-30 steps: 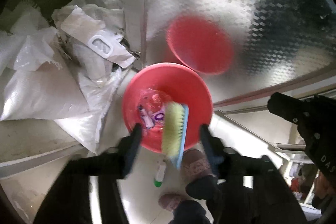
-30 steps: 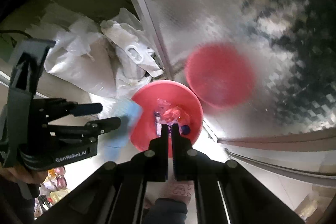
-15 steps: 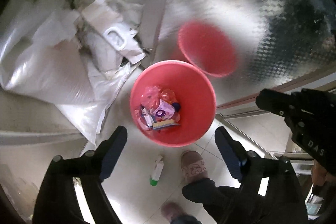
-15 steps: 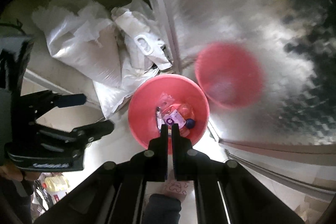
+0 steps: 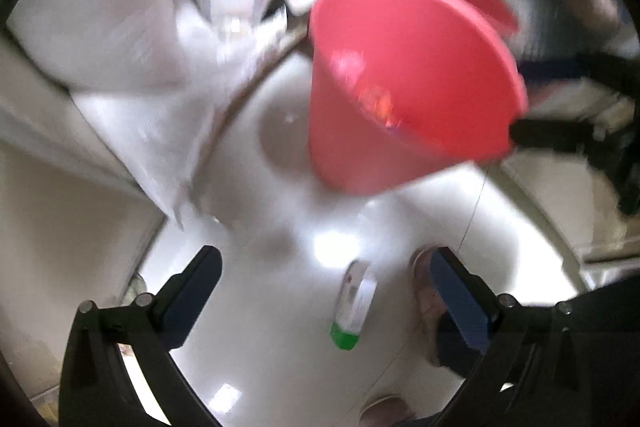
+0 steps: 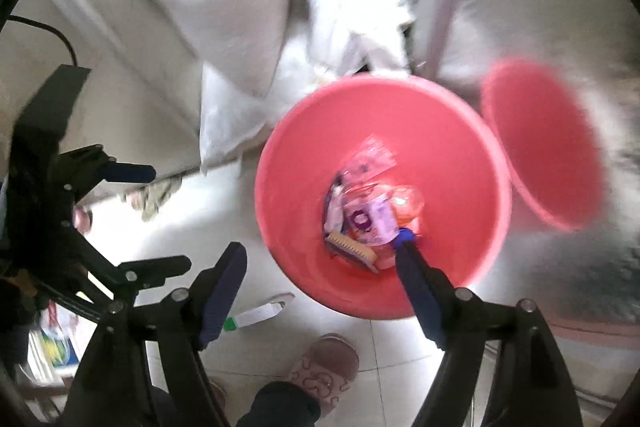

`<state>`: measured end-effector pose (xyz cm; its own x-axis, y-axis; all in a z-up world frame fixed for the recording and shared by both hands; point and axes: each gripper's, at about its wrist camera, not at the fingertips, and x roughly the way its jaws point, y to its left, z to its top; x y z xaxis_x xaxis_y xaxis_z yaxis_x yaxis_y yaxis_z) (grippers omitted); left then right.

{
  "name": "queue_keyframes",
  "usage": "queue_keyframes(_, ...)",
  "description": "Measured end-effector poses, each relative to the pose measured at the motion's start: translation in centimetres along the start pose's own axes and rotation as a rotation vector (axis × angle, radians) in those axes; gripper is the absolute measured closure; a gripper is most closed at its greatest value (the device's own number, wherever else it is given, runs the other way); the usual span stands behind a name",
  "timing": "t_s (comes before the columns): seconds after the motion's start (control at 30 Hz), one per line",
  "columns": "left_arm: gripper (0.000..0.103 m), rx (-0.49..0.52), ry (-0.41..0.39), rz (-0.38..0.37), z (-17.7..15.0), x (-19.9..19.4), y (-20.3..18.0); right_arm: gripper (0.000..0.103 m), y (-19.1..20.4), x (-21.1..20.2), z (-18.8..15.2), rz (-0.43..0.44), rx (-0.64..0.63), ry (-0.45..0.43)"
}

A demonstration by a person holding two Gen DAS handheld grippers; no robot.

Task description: Collect trash

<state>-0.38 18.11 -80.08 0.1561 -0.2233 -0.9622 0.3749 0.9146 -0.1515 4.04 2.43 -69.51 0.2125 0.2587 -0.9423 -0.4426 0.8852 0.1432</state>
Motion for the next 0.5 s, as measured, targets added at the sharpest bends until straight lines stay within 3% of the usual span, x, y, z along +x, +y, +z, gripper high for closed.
queue_keyframes(0.17, 0.0, 0.016, 0.083, -0.013, -4.2, 6.1, 0.2, 0.028, 1.1, 3.8, -1.4, -0.004, -0.091, 0.046)
queue_keyframes(0.5, 0.0, 0.128, 0.16, -0.042, -8.2, 13.9, -2.0, 0.028, 1.5, 5.0, -2.1, -0.065, -0.129, 0.068)
